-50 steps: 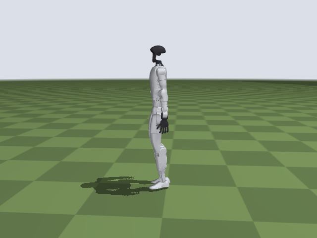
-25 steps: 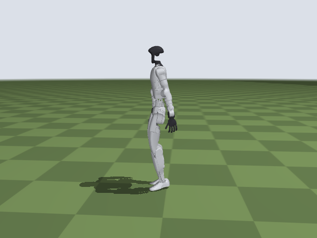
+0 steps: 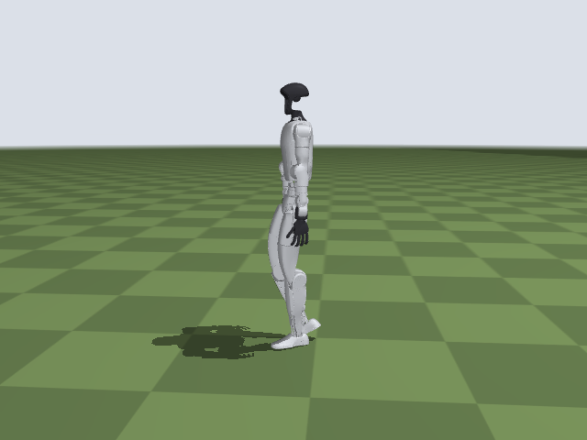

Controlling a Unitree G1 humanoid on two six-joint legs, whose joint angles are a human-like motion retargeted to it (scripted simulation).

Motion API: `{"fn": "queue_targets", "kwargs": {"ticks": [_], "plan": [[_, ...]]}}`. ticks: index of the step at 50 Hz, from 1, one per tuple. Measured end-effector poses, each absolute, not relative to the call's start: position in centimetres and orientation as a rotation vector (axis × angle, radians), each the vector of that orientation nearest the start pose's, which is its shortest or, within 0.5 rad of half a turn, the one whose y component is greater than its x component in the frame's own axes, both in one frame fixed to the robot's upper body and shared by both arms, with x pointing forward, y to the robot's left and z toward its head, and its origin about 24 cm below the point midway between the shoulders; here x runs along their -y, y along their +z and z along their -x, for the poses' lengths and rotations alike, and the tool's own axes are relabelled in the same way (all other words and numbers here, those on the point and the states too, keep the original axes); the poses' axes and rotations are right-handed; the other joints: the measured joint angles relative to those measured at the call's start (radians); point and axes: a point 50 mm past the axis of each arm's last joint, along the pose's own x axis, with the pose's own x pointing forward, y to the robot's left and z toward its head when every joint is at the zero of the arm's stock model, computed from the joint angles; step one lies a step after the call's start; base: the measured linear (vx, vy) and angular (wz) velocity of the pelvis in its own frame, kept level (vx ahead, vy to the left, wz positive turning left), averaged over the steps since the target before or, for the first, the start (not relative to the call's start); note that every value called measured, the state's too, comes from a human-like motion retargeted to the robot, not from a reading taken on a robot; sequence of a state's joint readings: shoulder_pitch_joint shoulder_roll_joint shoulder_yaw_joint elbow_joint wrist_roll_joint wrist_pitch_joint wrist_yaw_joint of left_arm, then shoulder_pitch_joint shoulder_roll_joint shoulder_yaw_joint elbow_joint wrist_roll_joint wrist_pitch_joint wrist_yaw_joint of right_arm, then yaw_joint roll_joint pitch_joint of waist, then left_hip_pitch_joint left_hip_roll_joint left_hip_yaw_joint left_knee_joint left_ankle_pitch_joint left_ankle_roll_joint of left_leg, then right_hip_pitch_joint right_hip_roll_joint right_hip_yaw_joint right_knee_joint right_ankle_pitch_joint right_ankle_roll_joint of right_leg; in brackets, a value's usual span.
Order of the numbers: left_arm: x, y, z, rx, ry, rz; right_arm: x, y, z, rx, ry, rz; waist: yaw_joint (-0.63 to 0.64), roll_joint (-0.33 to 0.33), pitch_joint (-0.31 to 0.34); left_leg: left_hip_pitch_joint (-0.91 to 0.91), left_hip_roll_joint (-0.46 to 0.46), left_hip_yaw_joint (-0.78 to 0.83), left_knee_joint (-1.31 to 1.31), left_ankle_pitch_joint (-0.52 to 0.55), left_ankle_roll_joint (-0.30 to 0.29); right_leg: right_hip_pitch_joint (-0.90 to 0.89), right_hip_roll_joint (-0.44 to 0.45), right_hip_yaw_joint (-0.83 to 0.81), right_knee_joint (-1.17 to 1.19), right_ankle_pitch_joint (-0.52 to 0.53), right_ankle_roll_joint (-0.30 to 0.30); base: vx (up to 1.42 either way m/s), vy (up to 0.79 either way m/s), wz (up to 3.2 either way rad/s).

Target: Upper body actions

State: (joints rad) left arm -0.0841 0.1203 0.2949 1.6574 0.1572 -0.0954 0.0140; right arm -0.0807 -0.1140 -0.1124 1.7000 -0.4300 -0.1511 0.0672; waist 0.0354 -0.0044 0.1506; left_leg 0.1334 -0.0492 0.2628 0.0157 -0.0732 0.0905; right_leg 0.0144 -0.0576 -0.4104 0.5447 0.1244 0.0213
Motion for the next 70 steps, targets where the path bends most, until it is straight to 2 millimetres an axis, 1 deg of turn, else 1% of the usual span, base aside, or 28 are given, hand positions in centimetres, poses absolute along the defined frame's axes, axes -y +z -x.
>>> {"fn": "queue_targets", "kwargs": {"ticks": [2,5,9,13,15,18,20,22,23,25,27,30,33,36,39,41,43,47,50,52,53,55,57,59,62,65,68,70], "plan": [[-18.5,-16.7,-10.7,-1.287,-0.027,-0.110,20.8,-17.5,0.4,-1.598,0.081,0.252,-0.028,0.016,0.068,0.031,0.030,0.002,-0.027,0.018,-0.015,-0.142,-0.041,0.037,0.286,0.094,-0.021,-0.29,0.17,-0.11],[-16.5,-13.9,-19.2,-1.033,-0.248,-0.199,22.9,-16.7,5.1,-1.728,-0.147,0.226,-0.090,0.031,0.097,0.008,0.041,-0.019,-0.029,0.028,-0.004,-0.303,-0.094,0.032,0.550,0.038,-0.059,-0.13,0.11,0.32],[-14.1,-11.0,-24.1,-0.803,-0.236,-0.197,23.2,-15.6,10.6,-1.856,-0.286,0.179,-0.103,0.016,0.120,0.009,0.044,-0.024,-0.005,0.023,-0.006,-0.409,-0.148,0.029,0.682,0.001,-0.078,0.05,-0.02,0.10],[-13.6,-10.7,-24.4,-0.741,-0.211,-0.176,23.0,-14.8,13.2,-1.907,-0.392,0.166,-0.055,0.007,0.075,0.013,0.037,0.012,-0.020,0.023,-0.014,-0.421,-0.099,0.075,0.588,0.011,-0.046,0.12,-0.06,-0.46],[-14.4,-11.7,-22.8,-0.799,-0.216,-0.198,23.3,-14.9,12.6,-1.893,-0.405,0.168,-0.052,0.011,0.054,0.018,0.037,0.027,-0.023,0.019,-0.019,-0.359,-0.068,0.087,0.471,0.018,-0.033,0.07,0.00,-0.40],[-16.2,-14.4,-18.0,-0.977,-0.189,-0.209,23.0,-16.0,8.9,-1.812,-0.304,0.178,-0.051,0.023,0.037,0.031,0.044,0.042,-0.014,0.007,-0.033,-0.203,-0.002,0.121,0.232,0.048,-0.004,0.03,0.01,-0.22],[-17.2,-16.2,-13.2,-1.142,-0.149,-0.191,22.3,-16.8,5.5,-1.737,-0.185,0.197,-0.055,0.024,0.020,0.033,0.039,0.038,0.005,-0.005,-0.042,-0.081,0.031,0.141,0.037,0.078,0.016,0.03,-0.02,0.03],[-17.8,-17.6,-7.0,-1.332,-0.081,-0.145,21.3,-17.4,1.8,-1.643,-0.059,0.223,-0.040,0.010,-0.010,0.011,0.022,0.040,0.048,-0.012,-0.057,0.032,0.032,0.119,-0.170,-0.052,0.044,0.09,-0.04,-0.03],[-18.2,-17.9,-4.0,-1.417,-0.032,-0.122,20.8,-17.5,0.0,-1.597,0.005,0.234,-0.032,-0.002,-0.019,0.003,0.011,0.047,0.076,-0.007,-0.066,0.080,0.023,0.075,-0.257,-0.105,0.025,0.07,-0.08,-0.23],[-18.9,-17.8,3.0,-1.623,0.114,-0.058,18.8,-17.6,-4.7,-1.464,0.158,0.238,0.007,-0.039,-0.028,-0.034,-0.004,0.084,0.186,0.068,-0.102,0.141,0.005,0.058,-0.413,-0.157,-0.024,-0.05,-0.13,-0.39],[-19.6,-17.1,6.8,-1.749,0.239,0.008,16.6,-16.8,-10.8,-1.278,0.271,0.216,0.043,-0.098,0.003,-0.174,0.011,0.100,0.435,0.237,-0.130,0.141,-0.074,0.086,-0.470,-0.122,-0.012,-0.42,-0.23,-0.03],[-21.3,-15.9,10.8,-1.845,0.401,0.077,13.4,-13.3,-20.2,-0.952,0.391,0.184,0.102,-0.111,0.017,-0.521,0.097,0.065,0.877,0.332,-0.042,0.096,-0.084,0.087,-0.524,-0.079,-0.007,-0.45,-0.37,0.19],[-21.5,-14.5,14.9,-1.933,0.470,0.148,12.2,-9.5,-25.8,-0.719,0.497,0.226,0.134,-0.121,0.023,-0.692,0.130,0.064,1.086,0.248,-0.024,0.071,-0.086,0.080,-0.520,-0.074,-0.032,-0.15,-0.09,-0.02],[-20.7,-14.3,15.7,-1.945,0.524,0.187,11.4,-6.8,-28.6,-0.547,0.474,0.272,0.160,-0.125,0.060,-0.741,0.166,0.111,1.164,0.200,0.000,0.064,-0.102,0.103,-0.497,-0.079,-0.039,-0.16,0.03,-0.15],[-20.4,-14.7,14.8,-1.888,0.562,0.207,10.8,-5.8,-29.3,-0.456,0.429,0.232,0.134,-0.113,0.066,-0.726,0.174,0.116,1.164,0.179,0.004,0.076,-0.089,0.086,-0.503,-0.081,-0.043,-0.05,0.03,0.37],[-20.5,-15.0,14.0,-1.877,0.546,0.191,10.9,-6.8,-28.2,-0.484,0.446,0.212,0.119,-0.109,0.046,-0.679,0.166,0.123,1.115,0.186,-0.003,0.087,-0.080,0.068,-0.514,-0.083,-0.043,0.11,0.08,0.47],[-21.0,-15.4,12.7,-1.863,0.509,0.137,11.5,-9.1,-25.5,-0.587,0.470,0.216,0.100,-0.112,0.014,-0.597,0.132,0.122,1.005,0.211,-0.014,0.096,-0.080,0.047,-0.517,-0.093,-0.037,0.24,0.09,0.63],[-21.7,-16.8,6.4,-1.747,0.350,-0.079,13.6,-14.7,-16.5,-0.928,0.419,0.223,0.086,-0.117,-0.019,-0.311,0.011,0.067,0.551,0.244,-0.063,0.116,-0.071,0.026,-0.474,-0.132,-0.017,0.25,0.09,0.30],[-21.4,-17.4,-1.2,-1.538,0.187,-0.267,16.3,-17.6,-6.6,-1.301,0.274,0.160,0.070,-0.064,-0.025,-0.047,-0.016,0.026,0.154,-0.020,-0.070,0.107,0.000,-0.006,-0.351,-0.164,-0.010,0.27,0.12,0.14],[-20.3,-17.2,-6.5,-1.386,0.090,-0.293,18.0,-17.8,-1.9,-1.493,0.203,0.140,0.015,-0.028,-0.023,-0.001,-0.015,-0.003,0.029,-0.013,-0.007,0.038,0.004,-0.066,-0.177,-0.034,-0.001,0.07,0.05,0.27],[-19.5,-16.8,-9.9,-1.288,0.042,-0.283,18.9,-17.7,-0.1,-1.569,0.156,0.148,0.021,-0.013,-0.001,0.011,-0.007,0.006,-0.006,0.001,-0.002,-0.038,-0.022,-0.043,-0.022,0.067,0.016,-0.23,0.05,-0.78],[-18.1,-14.9,-16.6,-1.082,-0.057,-0.249,20.9,-17.4,2.5,-1.658,0.016,0.187,0.018,-0.018,0.079,0.039,0.005,0.033,-0.039,0.021,-0.020,-0.201,-0.092,-0.009,0.267,0.209,-0.019,-0.44,0.10,-0.88],[-17.3,-11.8,-22.8,-0.871,-0.150,-0.228,22.7,-16.8,5.3,-1.725,-0.138,0.218,-0.022,-0.004,0.114,0.013,0.009,0.028,-0.049,0.036,-0.001,-0.347,-0.090,0.037,0.443,0.200,-0.046,-0.46,0.06,0.13],[-16.8,-9.4,-26.0,-0.730,-0.188,-0.236,23.6,-16.1,8.1,-1.800,-0.222,0.221,-0.073,-0.001,0.139,0.002,0.018,0.001,-0.030,0.035,0.003,-0.399,-0.145,-0.005,0.554,0.142,-0.071,-0.17,0.04,0.60],[-15.9,-7.9,-27.7,-0.608,-0.175,-0.265,23.9,-14.9,12.0,-1.907,-0.317,0.201,-0.097,0.009,0.137,-0.011,0.036,-0.021,-0.011,0.035,0.005,-0.443,-0.125,0.022,0.612,0.153,-0.038,-0.01,0.01,0.28],[-15.4,-7.8,-27.5,-0.554,-0.147,-0.292,23.6,-13.9,15.0,-1.963,-0.433,0.174,-0.053,0.008,0.093,-0.018,0.040,0.007,-0.015,0.034,-0.002,-0.431,-0.095,0.055,0.591,0.159,-0.019,0.07,-0.03,-0.45],[-16.4,-9.6,-25.2,-0.634,-0.169,-0.343,23.6,-13.9,15.1,-1.954,-0.475,0.165,-0.020,0.001,0.056,-0.005,0.024,0.046,-0.026,0.022,-0.007,-0.326,-0.101,0.043,0.480,0.167,-0.046,0.07,0.00,-0.68],[-17.0,-12.1,-21.7,-0.785,-0.192,-0.371,23.2,-14.4,14.1,-1.952,-0.455,0.135,0.005,0.007,0.029,0.003,0.026,0.072,-0.017,0.008,-0.016,-0.208,-0.068,0.052,0.318,0.173,-0.058,0.08,-0.02,-0.60]]}}
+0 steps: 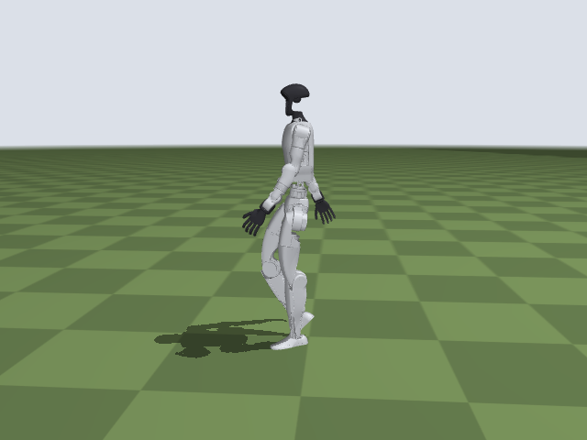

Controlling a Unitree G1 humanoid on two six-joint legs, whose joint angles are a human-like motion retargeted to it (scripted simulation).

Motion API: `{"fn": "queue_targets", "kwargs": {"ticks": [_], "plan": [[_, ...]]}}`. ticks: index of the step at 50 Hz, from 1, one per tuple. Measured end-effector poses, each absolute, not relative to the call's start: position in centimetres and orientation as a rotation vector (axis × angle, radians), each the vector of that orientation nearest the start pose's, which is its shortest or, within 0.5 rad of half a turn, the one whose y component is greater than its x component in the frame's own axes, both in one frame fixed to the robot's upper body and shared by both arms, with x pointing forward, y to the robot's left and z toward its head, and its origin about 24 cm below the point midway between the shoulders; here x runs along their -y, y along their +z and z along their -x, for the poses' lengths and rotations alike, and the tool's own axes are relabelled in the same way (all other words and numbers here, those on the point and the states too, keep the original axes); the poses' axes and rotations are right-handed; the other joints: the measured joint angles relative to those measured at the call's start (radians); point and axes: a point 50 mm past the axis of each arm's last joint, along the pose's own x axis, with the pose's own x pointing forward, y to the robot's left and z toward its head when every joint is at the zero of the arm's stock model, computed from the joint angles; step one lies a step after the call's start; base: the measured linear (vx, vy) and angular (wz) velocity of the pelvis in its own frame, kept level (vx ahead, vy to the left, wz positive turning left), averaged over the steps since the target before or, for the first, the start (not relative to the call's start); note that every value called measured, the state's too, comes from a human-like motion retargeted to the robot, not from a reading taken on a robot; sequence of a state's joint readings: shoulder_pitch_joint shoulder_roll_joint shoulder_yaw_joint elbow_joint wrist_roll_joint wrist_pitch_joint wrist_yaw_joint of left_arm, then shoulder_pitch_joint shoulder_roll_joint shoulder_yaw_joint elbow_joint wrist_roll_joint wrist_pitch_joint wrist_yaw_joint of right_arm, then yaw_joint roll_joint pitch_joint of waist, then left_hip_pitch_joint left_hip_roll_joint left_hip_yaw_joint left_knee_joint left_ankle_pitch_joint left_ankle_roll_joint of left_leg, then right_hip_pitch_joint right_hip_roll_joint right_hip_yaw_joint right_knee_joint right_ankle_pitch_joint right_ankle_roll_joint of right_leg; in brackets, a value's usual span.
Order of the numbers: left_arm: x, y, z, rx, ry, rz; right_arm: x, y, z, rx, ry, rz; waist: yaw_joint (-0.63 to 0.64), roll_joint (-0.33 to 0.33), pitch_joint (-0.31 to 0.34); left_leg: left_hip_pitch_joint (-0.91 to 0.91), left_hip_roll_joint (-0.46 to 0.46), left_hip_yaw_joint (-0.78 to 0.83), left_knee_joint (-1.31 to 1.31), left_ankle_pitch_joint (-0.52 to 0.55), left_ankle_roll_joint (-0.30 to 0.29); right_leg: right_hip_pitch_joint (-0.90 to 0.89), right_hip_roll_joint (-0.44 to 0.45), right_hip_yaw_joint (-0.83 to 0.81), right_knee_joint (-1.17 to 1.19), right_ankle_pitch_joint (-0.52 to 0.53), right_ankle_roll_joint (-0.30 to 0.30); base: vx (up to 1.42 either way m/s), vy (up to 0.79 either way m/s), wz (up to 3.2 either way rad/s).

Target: Upper body actions

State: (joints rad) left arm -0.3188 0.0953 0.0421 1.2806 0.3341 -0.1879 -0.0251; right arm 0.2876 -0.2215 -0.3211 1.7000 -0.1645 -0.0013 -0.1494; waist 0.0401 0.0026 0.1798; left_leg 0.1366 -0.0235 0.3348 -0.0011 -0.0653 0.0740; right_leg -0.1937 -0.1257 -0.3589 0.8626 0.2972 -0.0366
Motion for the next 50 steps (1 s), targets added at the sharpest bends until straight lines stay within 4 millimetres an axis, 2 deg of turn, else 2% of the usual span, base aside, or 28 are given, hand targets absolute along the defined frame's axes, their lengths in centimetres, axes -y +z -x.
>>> {"fn": "queue_targets", "kwargs": {"ticks": [2,5,6,7,8,9,10,12,15,18,20,22,25,26,30,33,34,35,36,37,38,40,42,43,44,45,47,50], "plan": [[-17.6,-14.6,-17.0,-0.966,-0.179,-0.354,22.7,-15.2,11.9,-1.927,-0.406,0.100,0.006,0.005,-0.019,0.006,0.007,0.005,0.031,-0.020,-0.012,0.137,0.053,0.025,-0.217,-0.021,0.038,0.08,-0.02,-0.21],[-18.5,-17.5,-6.9,-1.272,0.004,-0.232,21.6,-16.9,5.7,-1.802,-0.263,0.089,0.016,-0.027,-0.051,-0.051,-0.003,0.034,0.179,-0.034,-0.042,0.333,0.066,-0.011,-0.567,-0.336,0.070,0.01,-0.03,-0.21],[-18.7,-17.9,-3.9,-1.360,0.078,-0.181,21.1,-17.2,3.5,-1.751,-0.194,0.088,0.022,-0.049,-0.066,-0.098,-0.006,0.052,0.271,0.030,-0.051,0.343,0.047,-0.007,-0.630,-0.376,0.054,-0.03,-0.06,-0.20],[-19.0,-18.0,-0.9,-1.454,0.160,-0.123,20.4,-17.5,0.4,-1.678,-0.105,0.080,0.028,-0.072,-0.075,-0.180,0.009,0.066,0.406,0.118,-0.048,0.349,0.027,-0.009,-0.690,-0.394,0.042,-0.21,-0.12,0.18],[-19.7,-17.8,2.1,-1.555,0.256,-0.047,19.0,-17.5,-4.4,-1.563,0.021,0.062,0.034,-0.097,-0.068,-0.329,0.056,0.073,0.625,0.254,-0.021,0.343,0.005,-0.023,-0.743,-0.370,0.040,-0.38,-0.21,0.21],[-20.1,-17.5,4.2,-1.622,0.330,0.002,17.9,-17.1,-8.3,-1.459,0.114,0.055,0.058,-0.095,-0.053,-0.453,0.097,0.059,0.792,0.319,0.021,0.337,0.010,0.003,-0.765,-0.353,0.042,-0.46,-0.29,-0.02],[-20.5,-17.2,5.8,-1.672,0.393,0.037,16.9,-16.4,-11.7,-1.360,0.191,0.055,0.091,-0.079,-0.034,-0.565,0.133,0.034,0.932,0.351,0.072,0.331,0.026,0.047,-0.772,-0.338,0.046,-0.47,-0.29,-0.16],[-21.2,-16.4,8.8,-1.764,0.494,0.137,14.5,-13.3,-20.3,-1.070,0.344,0.115,0.118,-0.067,0.025,-0.781,0.220,0.027,1.226,0.230,0.092,0.323,0.044,0.012,-0.800,-0.305,0.022,-0.49,-0.24,-0.05],[-21.8,-15.3,12.2,-1.863,0.545,0.194,12.3,-7.9,-28.1,-0.711,0.386,0.212,0.218,-0.080,0.108,-0.942,0.390,0.133,1.504,0.105,0.180,0.332,0.058,0.027,-0.807,-0.298,-0.026,-0.20,-0.20,-0.69],[-22.5,-13.7,16.4,-1.917,0.616,0.184,11.2,-3.2,-32.2,-0.425,0.375,0.246,0.294,-0.120,0.080,-1.116,0.349,0.179,1.614,0.061,0.181,0.287,0.031,0.067,-0.807,-0.288,-0.048,0.14,-0.03,-0.53],[-22.4,-13.1,17.7,-1.942,0.666,0.194,10.8,-1.4,-33.4,-0.332,0.384,0.258,0.325,-0.142,0.071,-1.145,0.336,0.214,1.604,0.071,0.162,0.266,0.011,0.097,-0.798,-0.288,-0.050,0.00,0.07,-0.36],[-22.0,-13.0,18.0,-1.947,0.735,0.243,10.3,-0.2,-34.1,-0.271,0.415,0.312,0.323,-0.142,0.086,-1.116,0.321,0.211,1.570,0.086,0.133,0.281,0.006,0.105,-0.791,-0.295,-0.046,-0.05,0.06,0.11],[-21.9,-13.5,17.1,-1.913,0.758,0.276,9.9,-1.4,-33.2,-0.301,0.431,0.345,0.271,-0.138,0.063,-1.041,0.308,0.168,1.517,0.095,0.110,0.306,0.021,0.073,-0.801,-0.304,-0.039,0.09,0.07,0.70],[-22.0,-13.9,16.2,-1.891,0.729,0.272,10.1,-2.5,-32.3,-0.341,0.430,0.340,0.256,-0.136,0.045,-0.984,0.296,0.156,1.463,0.104,0.098,0.311,0.025,0.057,-0.806,-0.308,-0.034,0.15,0.12,0.69],[-21.9,-15.5,11.8,-1.804,0.556,0.222,11.3,-8.6,-26.6,-0.593,0.431,0.309,0.225,-0.162,-0.020,-0.674,0.158,0.156,1.093,0.192,0.040,0.321,-0.010,0.034,-0.802,-0.335,0.003,0.20,0.16,0.39],[-21.6,-16.5,8.0,-1.729,0.443,0.136,12.9,-14.4,-17.8,-0.938,0.377,0.252,0.167,-0.139,-0.105,-0.375,-0.001,0.056,0.601,0.304,-0.028,0.327,0.021,-0.015,-0.769,-0.373,0.034,0.44,0.16,0.53],[-21.6,-16.9,6.4,-1.691,0.406,0.097,13.7,-16.0,-13.9,-1.087,0.330,0.209,0.145,-0.118,-0.125,-0.253,-0.032,0.018,0.416,0.203,-0.047,0.326,0.048,-0.035,-0.730,-0.383,0.039,0.55,0.15,0.42],[-21.4,-17.2,4.6,-1.645,0.366,0.054,14.4,-17.2,-9.5,-1.248,0.273,0.155,0.124,-0.092,-0.141,-0.124,-0.053,-0.014,0.229,0.031,-0.060,0.323,0.080,-0.055,-0.680,-0.392,0.043,0.53,0.15,0.43],[-21.2,-17.4,3.4,-1.614,0.332,0.030,15.2,-17.7,-6.8,-1.351,0.238,0.124,0.094,-0.074,-0.146,-0.072,-0.030,0.014,0.158,-0.008,-0.047,0.314,0.087,-0.099,-0.624,-0.340,0.042,0.40,0.14,0.40],[-20.9,-17.6,1.2,-1.560,0.287,0.010,16.0,-17.9,-4.3,-1.455,0.195,0.094,0.066,-0.054,-0.145,-0.039,-0.014,0.021,0.091,-0.028,-0.028,0.266,0.080,-0.123,-0.514,-0.247,0.039,0.01,0.06,0.11],[-20.4,-17.6,-3.2,-1.463,0.221,-0.008,17.0,-17.9,-2.3,-1.559,0.137,0.069,0.040,-0.026,-0.131,-0.045,-0.011,-0.018,0.030,-0.008,0.006,0.140,0.048,-0.109,-0.294,-0.069,0.034,-0.30,-0.02,-0.17],[-19.8,-16.9,-9.4,-1.295,0.132,-0.040,18.5,-17.8,-0.2,-1.641,0.025,0.069,-0.017,-0.014,-0.045,-0.020,-0.003,-0.043,-0.006,0.017,0.017,-0.054,0.046,-0.004,0.024,0.107,0.003,-0.45,-0.02,-0.23],[-19.8,-14.6,-16.9,-1.050,0.023,-0.097,20.4,-17.5,1.4,-1.660,-0.136,0.110,-0.063,-0.026,0.029,-0.008,-0.009,-0.024,-0.039,0.040,0.015,-0.297,0.041,0.083,0.341,0.023,0.013,-0.58,0.09,0.14],[-20.0,-12.4,-21.0,-0.914,-0.041,-0.139,21.4,-17.3,2.4,-1.675,-0.207,0.127,-0.126,-0.022,0.066,-0.017,-0.011,-0.029,-0.031,0.035,0.027,-0.403,-0.033,0.037,0.482,-0.003,-0.007,-0.47,0.16,1.16],[-20.0,-10.8,-23.6,-0.820,-0.072,-0.177,22.0,-17.1,3.7,-1.705,-0.245,0.138,-0.181,-0.018,0.093,-0.026,-0.008,-0.067,-0.018,0.037,0.037,-0.472,-0.076,0.006,0.565,-0.024,-0.023,-0.25,0.17,1.57],[-19.9,-9.5,-25.3,-0.747,-0.082,-0.211,22.3,-16.8,5.1,-1.742,-0.265,0.145,-0.231,-0.014,0.117,-0.035,-0.004,-0.123,-0.002,0.042,0.047,-0.520,-0.102,-0.018,0.619,-0.042,-0.036,-0.02,0.10,1.23],[-19.8,-8.4,-26.8,-0.681,-0.059,-0.261,22.9,-16.2,8.2,-1.826,-0.312,0.143,-0.271,-0.004,0.114,-0.042,0.006,-0.146,0.008,0.042,0.049,-0.594,-0.101,-0.034,0.657,-0.077,-0.041,0.10,0.02,0.57],[-17.9,-7.4,-28.0,-0.599,-0.064,-0.276,23.2,-14.6,13.5,-1.961,-0.463,0.088,-0.221,0.018,0.078,-0.054,0.018,-0.125,0.010,0.042,0.043,-0.665,-0.067,-0.038,0.654,-0.102,-0.047,0.17,-0.02,-0.25]]}}
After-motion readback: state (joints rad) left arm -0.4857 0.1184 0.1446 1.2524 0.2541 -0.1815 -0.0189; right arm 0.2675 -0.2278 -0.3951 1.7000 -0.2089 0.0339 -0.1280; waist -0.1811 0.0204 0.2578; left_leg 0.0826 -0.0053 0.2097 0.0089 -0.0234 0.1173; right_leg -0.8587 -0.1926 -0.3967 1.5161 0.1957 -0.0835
